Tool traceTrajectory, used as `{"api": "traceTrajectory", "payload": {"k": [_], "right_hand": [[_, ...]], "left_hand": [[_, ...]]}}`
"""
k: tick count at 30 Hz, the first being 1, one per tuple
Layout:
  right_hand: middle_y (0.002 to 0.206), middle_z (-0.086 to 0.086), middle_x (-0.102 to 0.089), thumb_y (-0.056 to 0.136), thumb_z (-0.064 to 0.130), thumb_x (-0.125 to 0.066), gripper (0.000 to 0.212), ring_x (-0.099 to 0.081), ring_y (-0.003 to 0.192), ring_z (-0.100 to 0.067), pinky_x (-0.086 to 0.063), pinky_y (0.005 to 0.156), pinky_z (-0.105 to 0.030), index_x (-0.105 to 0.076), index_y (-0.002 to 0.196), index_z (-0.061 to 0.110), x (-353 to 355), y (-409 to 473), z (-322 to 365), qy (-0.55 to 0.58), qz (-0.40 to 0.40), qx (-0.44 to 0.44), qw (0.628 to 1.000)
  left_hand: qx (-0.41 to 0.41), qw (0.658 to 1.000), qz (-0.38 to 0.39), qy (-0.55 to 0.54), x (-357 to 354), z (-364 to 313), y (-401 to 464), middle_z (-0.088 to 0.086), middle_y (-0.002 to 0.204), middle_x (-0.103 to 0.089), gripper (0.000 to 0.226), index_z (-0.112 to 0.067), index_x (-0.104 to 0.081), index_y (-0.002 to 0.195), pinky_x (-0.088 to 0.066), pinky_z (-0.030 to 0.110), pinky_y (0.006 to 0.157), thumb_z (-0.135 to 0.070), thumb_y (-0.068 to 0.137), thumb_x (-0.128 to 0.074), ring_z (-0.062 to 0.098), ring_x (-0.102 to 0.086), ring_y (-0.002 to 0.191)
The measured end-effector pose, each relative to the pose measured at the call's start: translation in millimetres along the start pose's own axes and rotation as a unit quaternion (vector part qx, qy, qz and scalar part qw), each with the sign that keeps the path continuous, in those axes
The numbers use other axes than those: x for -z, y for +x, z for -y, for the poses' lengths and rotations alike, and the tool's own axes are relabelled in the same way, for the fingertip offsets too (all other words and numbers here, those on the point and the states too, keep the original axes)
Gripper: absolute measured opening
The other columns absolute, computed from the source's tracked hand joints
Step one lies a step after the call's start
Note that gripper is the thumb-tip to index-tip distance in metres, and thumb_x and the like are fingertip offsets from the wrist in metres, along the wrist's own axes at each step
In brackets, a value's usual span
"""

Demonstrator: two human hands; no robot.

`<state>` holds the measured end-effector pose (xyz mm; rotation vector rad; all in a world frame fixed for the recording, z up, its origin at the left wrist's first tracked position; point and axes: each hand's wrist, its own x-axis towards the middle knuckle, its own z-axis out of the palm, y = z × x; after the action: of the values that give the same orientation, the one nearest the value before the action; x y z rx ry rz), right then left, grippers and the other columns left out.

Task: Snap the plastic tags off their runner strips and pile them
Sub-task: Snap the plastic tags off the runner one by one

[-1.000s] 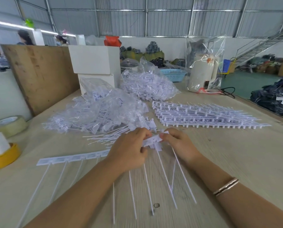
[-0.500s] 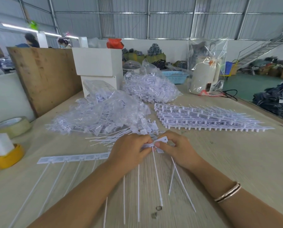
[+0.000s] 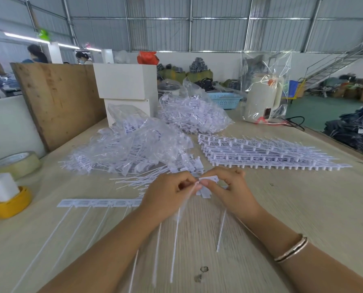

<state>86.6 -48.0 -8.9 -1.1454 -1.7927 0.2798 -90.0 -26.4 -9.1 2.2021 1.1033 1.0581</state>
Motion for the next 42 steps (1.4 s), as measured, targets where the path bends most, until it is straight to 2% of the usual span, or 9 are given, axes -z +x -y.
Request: {"api": "traceTrajectory", "payload": {"k": [6, 9, 13, 18, 23, 29, 34, 38, 42], "right_hand": [[0.07, -0.003, -0.068, 0.085, 0.003, -0.062, 0.009, -0.061, 0.065, -0.009, -0.048, 0.065, -0.018, -0.071, 0.082, 0.004, 1.4, 0.9, 3.4, 0.286, -0.005, -0.096, 0.953], [0.066, -0.004, -0.068, 0.079, 0.013, -0.063, 0.01, -0.061, 0.06, -0.013, -0.049, 0.064, -0.019, -0.072, 0.082, 0.008, 2.4, 2.4, 0.8, 0.341, 0.002, -0.112, 0.933], [0.076, -0.011, -0.071, 0.074, 0.025, -0.065, 0.016, -0.066, 0.068, -0.02, -0.052, 0.071, -0.023, -0.074, 0.082, 0.013, 1.7, 3.1, -2.6, 0.39, 0.012, -0.121, 0.913], [0.083, -0.016, -0.07, 0.08, 0.022, -0.061, 0.018, -0.065, 0.069, -0.024, -0.053, 0.07, -0.028, -0.072, 0.087, 0.009, 1.0, 3.3, -2.1, 0.41, 0.015, -0.111, 0.905], [0.071, -0.009, -0.067, 0.086, 0.014, -0.058, 0.015, -0.062, 0.065, -0.021, -0.052, 0.067, -0.026, -0.072, 0.081, 0.012, -0.6, 2.4, 1.9, 0.44, 0.015, -0.088, 0.894], [0.073, -0.01, -0.065, 0.087, 0.013, -0.055, 0.017, -0.059, 0.067, -0.02, -0.05, 0.069, -0.026, -0.07, 0.081, 0.01, 0.6, 0.0, 0.0, 0.455, 0.039, -0.093, 0.885], [0.102, -0.013, -0.071, 0.085, 0.021, -0.057, 0.017, -0.069, 0.089, -0.023, -0.056, 0.08, -0.03, -0.068, 0.071, 0.019, 11.6, 3.8, 0.1, 0.558, 0.055, -0.159, 0.813], [0.081, -0.001, -0.069, 0.09, 0.013, -0.056, 0.019, -0.058, 0.066, -0.012, -0.047, 0.067, -0.022, -0.072, 0.078, 0.015, 11.8, 4.8, -9.0, 0.371, -0.009, -0.233, 0.899], [0.093, -0.014, -0.07, 0.091, 0.016, -0.059, 0.015, -0.063, 0.084, -0.027, -0.049, 0.08, -0.035, -0.071, 0.092, 0.006, 3.2, 4.3, -10.6, 0.188, -0.011, -0.22, 0.957]], "left_hand": [[-0.022, 0.999, -0.025, -0.006, -4.9, -3.3, -0.2, -0.015, 0.076, -0.069, 0.017, -0.029, -0.065, 0.087, -0.052, 0.038, 0.066, -0.046, 0.084, -0.061, 0.007, -0.064, 0.068], [-0.028, 0.999, -0.035, -0.018, -8.4, -4.5, 0.0, -0.008, 0.076, -0.07, 0.008, -0.029, -0.064, 0.086, -0.052, 0.035, 0.065, -0.037, 0.086, -0.064, 0.009, -0.065, 0.07], [-0.049, 0.997, -0.043, -0.049, -6.3, -13.0, -1.0, -0.024, 0.072, -0.066, 0.015, -0.039, -0.058, 0.079, -0.04, 0.011, 0.057, -0.029, 0.089, -0.062, -0.003, -0.06, 0.065], [-0.051, 0.992, -0.037, -0.105, -5.8, -16.9, -0.8, 0.001, 0.072, -0.067, 0.013, -0.024, -0.061, 0.078, -0.043, 0.026, 0.062, -0.022, 0.091, -0.06, 0.016, -0.059, 0.067], [-0.046, 0.99, -0.034, -0.13, -7.4, -16.8, -0.5, -0.017, 0.071, -0.067, 0.017, -0.026, -0.06, 0.079, -0.046, 0.013, 0.065, -0.015, 0.092, -0.058, 0.002, -0.064, 0.071], [-0.035, 0.987, -0.018, -0.157, -8.1, -16.2, -1.4, -0.014, 0.071, -0.07, 0.018, -0.022, -0.06, 0.079, -0.047, 0.013, 0.067, -0.012, 0.093, -0.055, 0.007, -0.066, 0.072], [0.001, 0.979, -0.03, -0.202, 11.0, -16.4, 0.2, -0.014, 0.068, -0.068, 0.017, -0.016, -0.057, 0.08, -0.045, 0.013, 0.046, -0.012, 0.095, -0.05, -0.003, -0.062, 0.065], [0.015, 0.985, -0.053, -0.164, 12.1, -11.0, -0.5, 0.004, 0.077, -0.07, 0.008, -0.019, -0.058, 0.084, -0.051, 0.032, 0.069, -0.016, 0.088, -0.063, 0.023, -0.065, 0.075], [-0.034, 0.999, -0.031, 0.028, -0.6, -7.2, -3.9, -0.012, 0.077, -0.061, 0.017, -0.031, -0.049, 0.089, -0.049, 0.034, 0.064, -0.031, 0.086, -0.066, 0.006, -0.059, 0.07]]}}
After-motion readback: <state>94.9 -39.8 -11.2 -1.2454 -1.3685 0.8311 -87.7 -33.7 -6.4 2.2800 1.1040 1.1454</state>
